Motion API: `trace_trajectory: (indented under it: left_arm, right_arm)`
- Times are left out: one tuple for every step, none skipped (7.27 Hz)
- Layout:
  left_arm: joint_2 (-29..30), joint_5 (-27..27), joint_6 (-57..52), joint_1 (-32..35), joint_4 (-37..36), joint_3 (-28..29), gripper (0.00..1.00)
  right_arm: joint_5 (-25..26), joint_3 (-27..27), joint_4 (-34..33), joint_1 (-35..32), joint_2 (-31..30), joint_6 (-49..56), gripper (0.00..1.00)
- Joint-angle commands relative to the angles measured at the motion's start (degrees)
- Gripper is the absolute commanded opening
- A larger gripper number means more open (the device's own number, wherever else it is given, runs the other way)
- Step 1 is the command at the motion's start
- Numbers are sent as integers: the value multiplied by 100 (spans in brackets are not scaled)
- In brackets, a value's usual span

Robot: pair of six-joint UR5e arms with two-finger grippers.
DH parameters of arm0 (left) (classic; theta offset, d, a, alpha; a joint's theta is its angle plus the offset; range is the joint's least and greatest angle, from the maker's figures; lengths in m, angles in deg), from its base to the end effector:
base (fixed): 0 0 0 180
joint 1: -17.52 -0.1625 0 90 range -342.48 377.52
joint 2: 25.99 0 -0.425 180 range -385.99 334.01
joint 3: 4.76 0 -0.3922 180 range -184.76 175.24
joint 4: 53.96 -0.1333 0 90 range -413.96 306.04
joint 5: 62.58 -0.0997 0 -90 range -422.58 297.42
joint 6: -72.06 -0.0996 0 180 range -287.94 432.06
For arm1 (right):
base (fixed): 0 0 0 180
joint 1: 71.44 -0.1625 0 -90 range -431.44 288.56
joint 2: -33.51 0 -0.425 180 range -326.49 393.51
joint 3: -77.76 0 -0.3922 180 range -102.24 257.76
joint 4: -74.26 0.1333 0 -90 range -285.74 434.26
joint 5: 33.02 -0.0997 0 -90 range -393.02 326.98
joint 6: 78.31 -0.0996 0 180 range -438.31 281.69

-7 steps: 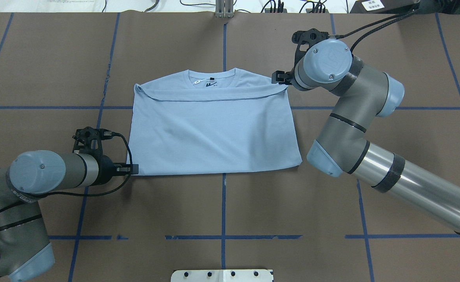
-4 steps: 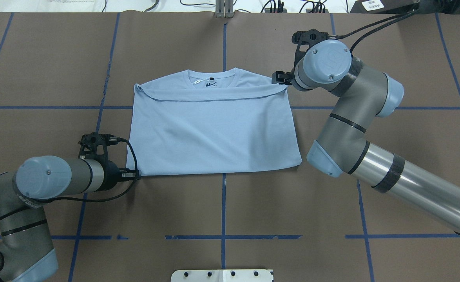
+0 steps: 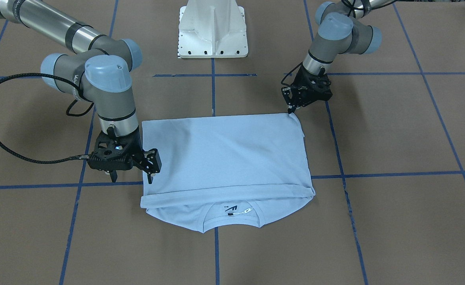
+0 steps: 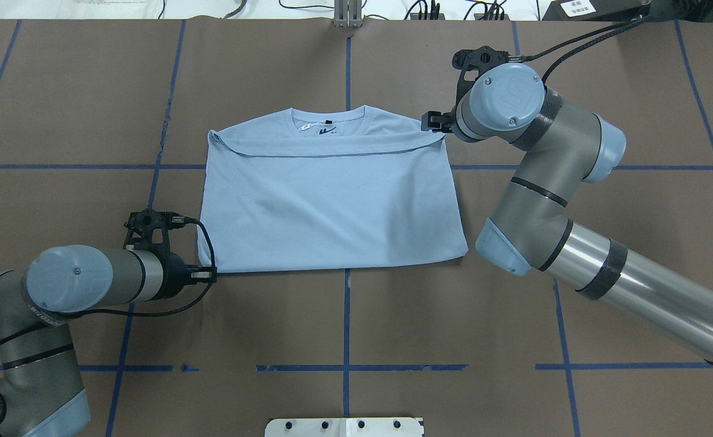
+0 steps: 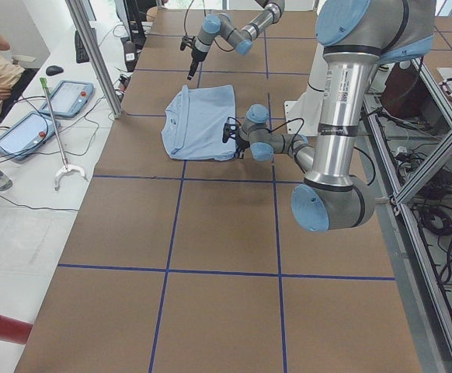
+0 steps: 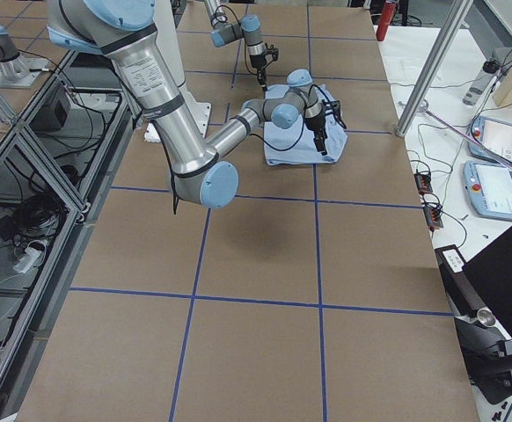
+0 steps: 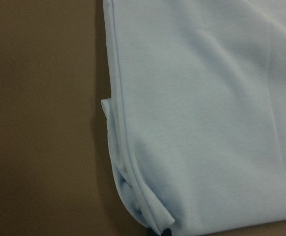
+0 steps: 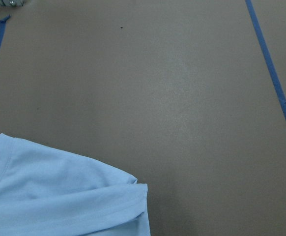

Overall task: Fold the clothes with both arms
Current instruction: 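Release the hem near the collar and draw the left gripper back toward the robot, then grasp the shirt side with the left gripper and fold it toward the center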

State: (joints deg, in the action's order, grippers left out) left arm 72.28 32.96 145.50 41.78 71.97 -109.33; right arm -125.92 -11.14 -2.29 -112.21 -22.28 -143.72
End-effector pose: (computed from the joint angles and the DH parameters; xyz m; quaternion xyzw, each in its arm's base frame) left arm 0.4589 -0.3425 0.3970 0.1315 0.4740 -0.0348 0.8700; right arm -0.4526 -0.5596 0.2957 0.1938 -0.3451 0.1193 0.9106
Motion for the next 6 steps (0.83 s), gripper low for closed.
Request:
trace_trajectory:
  left_arm:
    - [-27,1,-397,270,-16,33,0]
    - [-27,1,-835,533,-24,103,0]
    - [-27,9,-1327,875,-7,321,0]
    - [0,18,-1880,1305,37,602,0]
    - [69,27,-2303,1675,54,927,0]
    - [427,36,-2646,2027,46,1356,0]
  right_arm:
    - [0,13,9,16,-3,-8,100]
    - [0,21,0,16,-3,-16,100]
    - [9,21,9,16,-3,-17,100]
    - [9,21,0,16,-3,-25,100]
    - [9,21,0,16,6,-43,100]
    - [9,21,0,16,6,-60,100]
